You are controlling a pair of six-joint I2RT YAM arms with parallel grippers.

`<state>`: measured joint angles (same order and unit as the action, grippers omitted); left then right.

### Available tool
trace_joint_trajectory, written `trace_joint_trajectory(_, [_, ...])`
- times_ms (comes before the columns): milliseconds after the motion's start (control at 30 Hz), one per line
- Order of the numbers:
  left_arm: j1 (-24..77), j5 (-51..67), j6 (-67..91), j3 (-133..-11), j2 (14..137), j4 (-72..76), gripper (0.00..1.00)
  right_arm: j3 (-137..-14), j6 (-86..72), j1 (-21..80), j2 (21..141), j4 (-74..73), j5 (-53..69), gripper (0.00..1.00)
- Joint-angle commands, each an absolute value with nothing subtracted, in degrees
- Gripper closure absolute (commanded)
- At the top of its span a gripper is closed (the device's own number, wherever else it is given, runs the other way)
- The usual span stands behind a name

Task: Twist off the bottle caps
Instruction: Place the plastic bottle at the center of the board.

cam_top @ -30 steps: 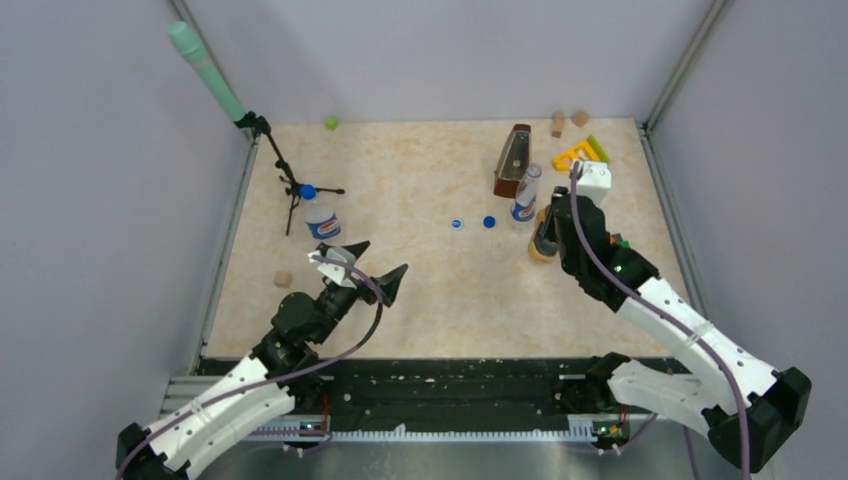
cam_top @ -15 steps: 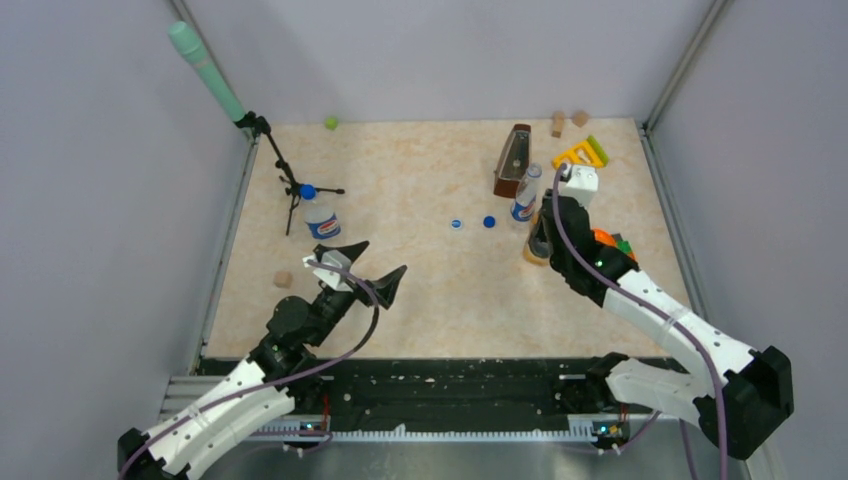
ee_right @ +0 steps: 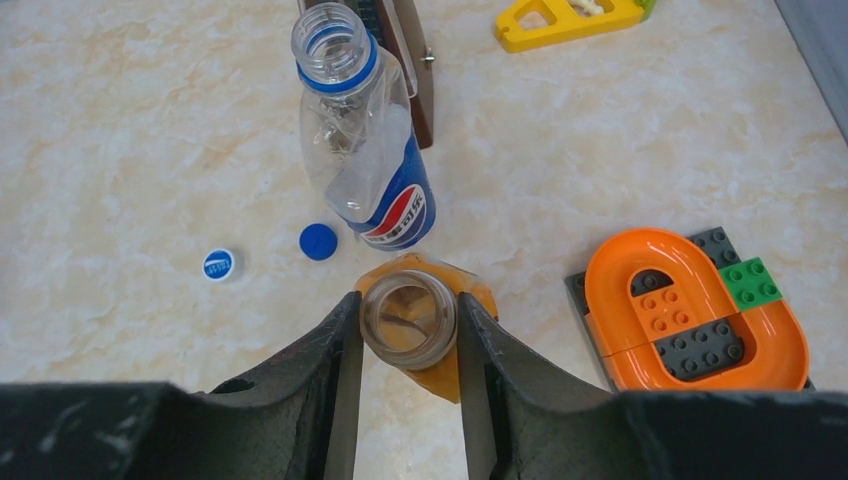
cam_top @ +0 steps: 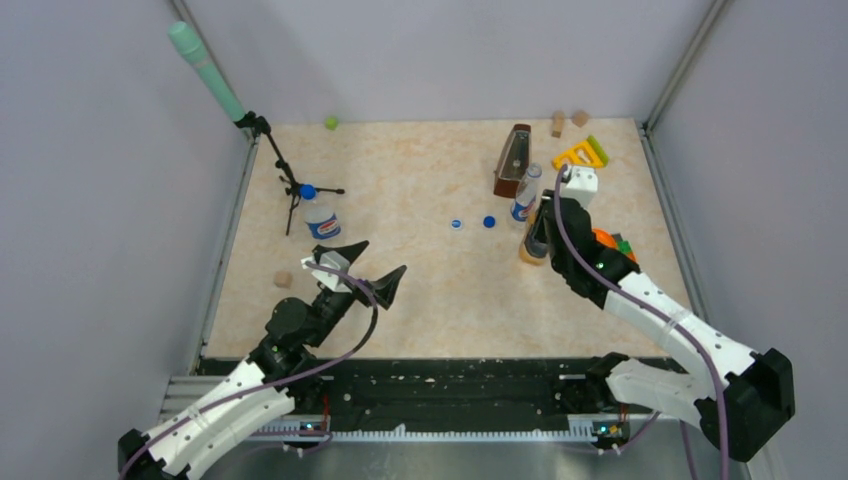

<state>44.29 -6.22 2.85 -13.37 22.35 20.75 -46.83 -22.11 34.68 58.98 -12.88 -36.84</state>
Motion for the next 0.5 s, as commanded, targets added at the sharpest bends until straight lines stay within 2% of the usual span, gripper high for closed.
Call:
trace_joint_trajectory(0, [44.4,-5.5,3.0,-12.6,22.1,23.6,0.01,-46.4,-22.1,34.2,58.0,-11.2,-36.3,0.64])
trace_joint_trajectory(67, [44.4,-5.3,3.0,-12.6,22.1,23.5,0.01,-46.6,-22.5,34.2,58.3,-11.5,-36.3,0.59])
trace_joint_trajectory(233, [44.3,-5.4,3.0,-13.0,22.1,22.2,0.01,-47.0,-22.5,34.2,58.2,-11.4,-35.4,0.56])
trace_joint_trajectory(467, [44.4,-7.9,3.7,-13.3,23.1,21.4,0.01,-48.9,-22.6,34.2,57.8,-13.4,-34.6,0.46])
